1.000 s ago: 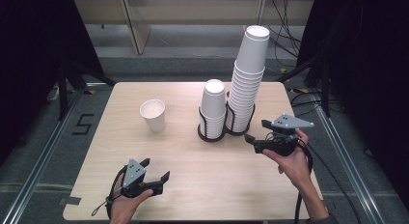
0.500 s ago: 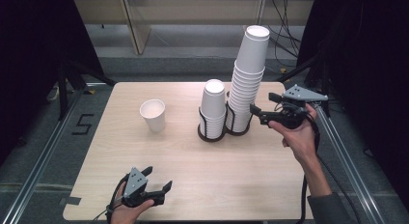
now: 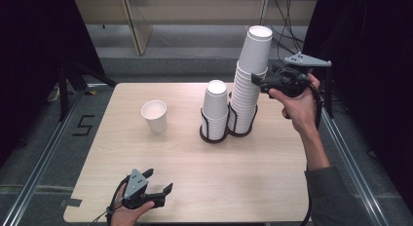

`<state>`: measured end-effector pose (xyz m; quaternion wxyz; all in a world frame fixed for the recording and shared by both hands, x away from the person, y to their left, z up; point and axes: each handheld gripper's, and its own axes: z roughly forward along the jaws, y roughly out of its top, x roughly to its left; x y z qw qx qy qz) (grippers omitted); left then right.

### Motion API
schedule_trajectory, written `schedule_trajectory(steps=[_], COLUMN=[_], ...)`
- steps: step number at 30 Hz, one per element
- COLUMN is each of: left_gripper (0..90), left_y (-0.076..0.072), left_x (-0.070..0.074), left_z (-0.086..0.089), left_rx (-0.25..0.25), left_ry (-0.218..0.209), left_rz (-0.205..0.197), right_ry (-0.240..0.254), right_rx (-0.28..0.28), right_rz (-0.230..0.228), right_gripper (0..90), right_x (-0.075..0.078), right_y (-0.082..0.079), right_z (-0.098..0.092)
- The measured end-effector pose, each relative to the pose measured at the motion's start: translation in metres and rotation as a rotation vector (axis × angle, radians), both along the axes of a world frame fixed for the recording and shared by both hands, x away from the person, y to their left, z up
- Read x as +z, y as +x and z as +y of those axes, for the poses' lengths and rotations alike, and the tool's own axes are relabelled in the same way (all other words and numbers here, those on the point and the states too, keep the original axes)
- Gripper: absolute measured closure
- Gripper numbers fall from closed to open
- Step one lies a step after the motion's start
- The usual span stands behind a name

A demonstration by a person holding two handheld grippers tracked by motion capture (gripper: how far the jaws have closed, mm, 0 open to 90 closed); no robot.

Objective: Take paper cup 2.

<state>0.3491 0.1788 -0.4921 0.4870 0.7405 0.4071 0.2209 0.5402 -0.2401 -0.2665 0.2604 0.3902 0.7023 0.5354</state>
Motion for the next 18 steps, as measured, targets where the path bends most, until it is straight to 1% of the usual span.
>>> schedule_trajectory(steps=[2,7,9,10,12,14,15,16,18], left_gripper=[14.6,14.6,14.6,14.6,14.6,14.6,14.6,14.6,14.6], left_y=[0.0,0.001,0.0,0.0,0.0,0.0,0.0,0.0,0.0], left_x=[0.0,-0.001,-0.001,-0.001,-0.001,-0.001,-0.001,-0.001,-0.001], left_z=[0.0,0.0,0.0,-0.001,-0.001,0.0,0.0,0.0,-0.001], left_rx=[-0.002,-0.013,-0.011,-0.009,-0.015,-0.016,-0.016,-0.018,-0.012], left_ry=[0.002,0.009,0.015,0.012,0.009,0.011,0.011,0.01,0.011], left_rz=[0.002,0.005,0.01,0.008,0.006,0.006,0.006,0.006,0.011], right_ry=[0.008,0.033,0.016,0.017,0.011,-0.008,-0.008,0.007,0.008], right_rx=[-0.016,-0.006,-0.015,-0.024,-0.027,-0.034,-0.034,-0.041,-0.036], right_rz=[-0.008,-0.03,-0.036,-0.025,-0.019,-0.023,-0.023,0.002,0.005], right_gripper=[15.4,15.4,15.4,15.4,15.2,15.3,15.3,13.5,13.0], right_x=[0.006,0.017,0.021,0.023,0.025,0.025,0.025,0.024,0.023], right_y=[0.006,0.016,0.022,0.024,0.029,0.034,0.034,0.041,0.043], right_z=[0.001,0.008,0.012,0.014,0.016,0.019,0.019,0.022,0.023])
